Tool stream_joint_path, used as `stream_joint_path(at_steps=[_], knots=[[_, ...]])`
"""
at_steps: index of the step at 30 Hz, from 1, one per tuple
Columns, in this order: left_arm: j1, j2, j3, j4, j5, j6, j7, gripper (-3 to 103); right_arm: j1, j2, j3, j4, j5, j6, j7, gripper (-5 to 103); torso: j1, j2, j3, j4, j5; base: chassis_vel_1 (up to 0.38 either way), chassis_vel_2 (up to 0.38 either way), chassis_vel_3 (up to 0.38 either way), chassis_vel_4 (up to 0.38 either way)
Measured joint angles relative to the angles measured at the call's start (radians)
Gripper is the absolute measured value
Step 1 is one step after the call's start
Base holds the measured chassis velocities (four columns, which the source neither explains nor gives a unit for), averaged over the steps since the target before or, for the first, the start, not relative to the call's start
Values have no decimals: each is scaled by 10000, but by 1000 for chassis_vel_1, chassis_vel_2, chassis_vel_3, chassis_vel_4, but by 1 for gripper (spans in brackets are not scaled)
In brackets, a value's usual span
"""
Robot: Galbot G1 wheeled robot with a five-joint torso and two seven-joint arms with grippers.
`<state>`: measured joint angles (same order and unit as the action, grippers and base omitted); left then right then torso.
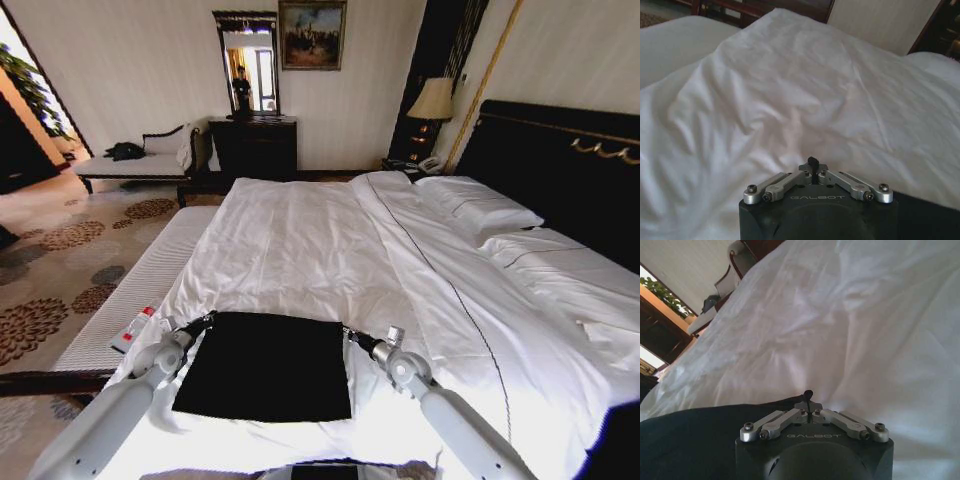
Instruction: Fold the clothes on the bed.
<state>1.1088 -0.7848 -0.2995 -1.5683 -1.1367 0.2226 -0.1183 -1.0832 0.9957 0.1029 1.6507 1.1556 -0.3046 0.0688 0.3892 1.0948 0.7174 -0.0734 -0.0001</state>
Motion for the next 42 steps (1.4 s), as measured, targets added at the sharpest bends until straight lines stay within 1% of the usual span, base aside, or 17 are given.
stream_joint_path(at_steps=[5, 10, 14, 15, 19, 20, 24, 25, 26, 29, 30, 33, 34, 37, 38, 41, 42], knots=[[90, 69, -327, -341, -185, -10, -77, 0, -19, -102, 158, 463, 40, 31, 92, 0, 0, 0, 0, 0, 0, 0, 0, 0, 0], [351, 190, -993, -1133, -621, -40, -280, 0, -52, -257, 604, 1357, 78, 147, 237, 0, 0, 0, 0, 0, 1, 0, 0, 0, 0], [841, 241, -1872, -2073, -953, -247, -490, 0, -294, -517, 1100, 2441, 512, 165, 535, 0, 0, 0, 0, -1, 0, 0, 0, 0, 0], [841, 241, -1872, -2073, -953, -247, -490, 0, -294, -517, 1100, 2441, 512, 165, 535, 0, 0, 0, 0, -1, 0, 0, 0, 0, 0], [1582, 303, -2894, -3020, -1104, -530, -615, 0, -684, -780, 1703, 3621, 1036, 140, 844, 0, 1, 0, 0, -1, 1, 0, 0, 0, 0], [1582, 303, -2894, -3020, -1104, -530, -615, 0, -684, -780, 1703, 3621, 1036, 140, 844, 0, 1, 0, 0, -1, 1, 0, 0, 0, 0], [2805, 299, -4385, -4299, -1533, -557, -668, 0, -1146, -1088, 2473, 4882, 1582, 61, 1119, 0, 0, 1, -1, 1, 3, 0, 0, 0, 0], [3053, 282, -4656, -4540, -1602, -557, -670, 0, -1236, -1147, 2616, 5107, 1694, 48, 1179, 0, 0, 0, -2, 2, 1, 0, 0, 0, 0], [3053, 282, -4656, -4540, -1602, -557, -670, 0, -1236, -1147, 2616, 5107, 1694, 48, 1179, 0, 0, 0, -2, 2, 1, 0, 0, 0, 0], [3900, 156, -5592, -5461, -1820, -572, -679, 0, -1527, -1363, 3050, 5836, 2031, 13, 1407, 0, -1, 1, -2, 1, 2, 0, 0, 0, 0], [3900, 156, -5592, -5461, -1820, -572, -679, 0, -1527, -1363, 3050, 5836, 2031, 13, 1407, 0, -1, 1, -2, 1, 2, 0, 0, 0, 0], [4595, -49, -6442, -6306, -2123, -574, -730, 0, -1768, -1500, 3395, 6449, 2280, -15, 1639, 0, -1, 1, -2, 0, 1, 0, 0, 0, 0], [4595, -49, -6442, -6306, -2123, -574, -730, 0, -1768, -1500, 3395, 6449, 2280, -15, 1639, 0, -1, 1, -2, 0, 1, 0, 0, 0, 0], [5242, -190, -7238, -6805, -2339, -579, -724, 0, -2089, -1553, 3724, 6922, 2436, -35, 1799, 0, 0, 1, -1, 0, 2, 0, 0, 0, 0], [5242, -190, -7238, -6805, -2339, -579, -724, 0, -2089, -1553, 3724, 6922, 2436, -35, 1799, 0, 0, 1, -1, 0, 2, 0, 0, 0, 0], [6019, -419, -8229, -7174, -2656, -631, -657, 0, -2630, -1654, 4236, 7476, 2621, -80, 1881, 0, -1, 1, -2, -1, 1, 0, 0, 0, 0], [6019, -419, -8229, -7174, -2656, -631, -657, 0, -2630, -1654, 4236, 7476, 2621, -80, 1881, 0, -1, 1, -2, -1, 1, 0, 0, 0, 0]])
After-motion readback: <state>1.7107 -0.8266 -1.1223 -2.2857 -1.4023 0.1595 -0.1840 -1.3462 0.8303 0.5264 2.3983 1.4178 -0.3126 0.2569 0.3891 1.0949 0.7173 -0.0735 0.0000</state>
